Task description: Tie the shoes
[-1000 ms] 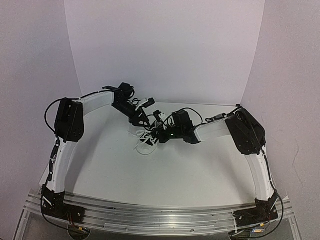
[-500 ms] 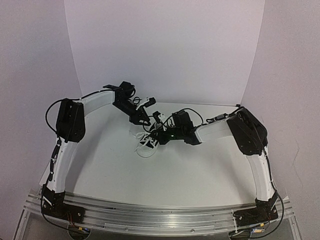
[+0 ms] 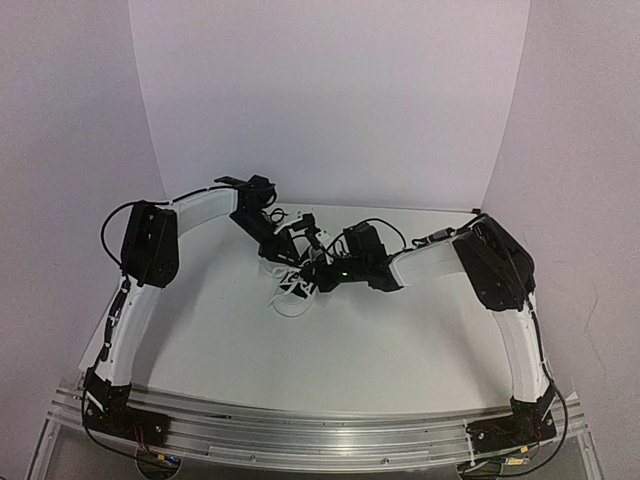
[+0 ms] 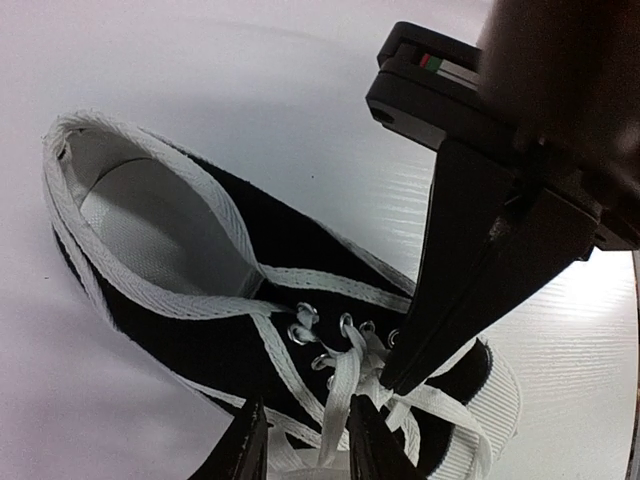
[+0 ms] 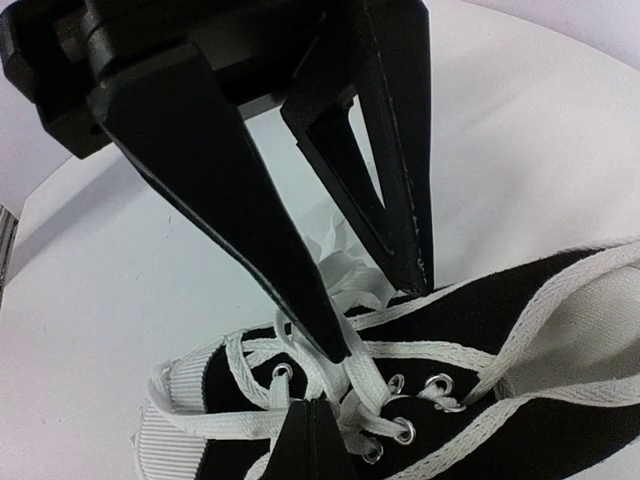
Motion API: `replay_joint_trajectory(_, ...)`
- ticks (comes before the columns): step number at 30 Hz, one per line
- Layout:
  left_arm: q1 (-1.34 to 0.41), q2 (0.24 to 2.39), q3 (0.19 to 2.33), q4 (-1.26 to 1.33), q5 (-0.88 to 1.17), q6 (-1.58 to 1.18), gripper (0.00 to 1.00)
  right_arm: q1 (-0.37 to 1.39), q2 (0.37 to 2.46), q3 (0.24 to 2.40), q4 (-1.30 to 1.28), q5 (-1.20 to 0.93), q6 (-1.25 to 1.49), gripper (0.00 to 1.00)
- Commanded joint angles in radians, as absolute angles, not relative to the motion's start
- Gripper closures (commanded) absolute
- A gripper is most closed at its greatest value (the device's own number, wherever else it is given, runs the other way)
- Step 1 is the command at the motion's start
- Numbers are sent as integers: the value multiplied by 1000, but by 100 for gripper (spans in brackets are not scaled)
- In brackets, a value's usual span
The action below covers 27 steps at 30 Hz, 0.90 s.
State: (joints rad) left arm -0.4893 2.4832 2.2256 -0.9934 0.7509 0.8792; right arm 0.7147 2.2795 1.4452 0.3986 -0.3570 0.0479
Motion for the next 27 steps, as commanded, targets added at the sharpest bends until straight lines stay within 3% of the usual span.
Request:
replay_joint_trajectory(1,-495,2491,2280,-1068,775,934,71,726,2247,1449,409,-380,54,100)
replay_joint_trajectory(9,-482,2474,2277,-1071,828,906,70,726,2243,1442,410,-367,55,100)
replay_joint_trajectory(16,-443,2413,2223,-902,870,727,53,726,2237,1432,409,-336,82,100)
replay_joint_trajectory(17,-444,2400,2191,-868,842,676,53,727,2238,1433,408,-337,88,100)
replay_joint_trajectory(21,-422,2338,2067,-642,671,198,69,737,2239,1430,410,-305,97,100)
replay_joint_trajectory(24,-411,2210,1909,-495,620,-23,66,738,2242,1429,410,-302,104,100)
replay_joint_trajectory(27,-411,2191,1874,-510,609,-163,62,738,2245,1429,412,-302,108,100)
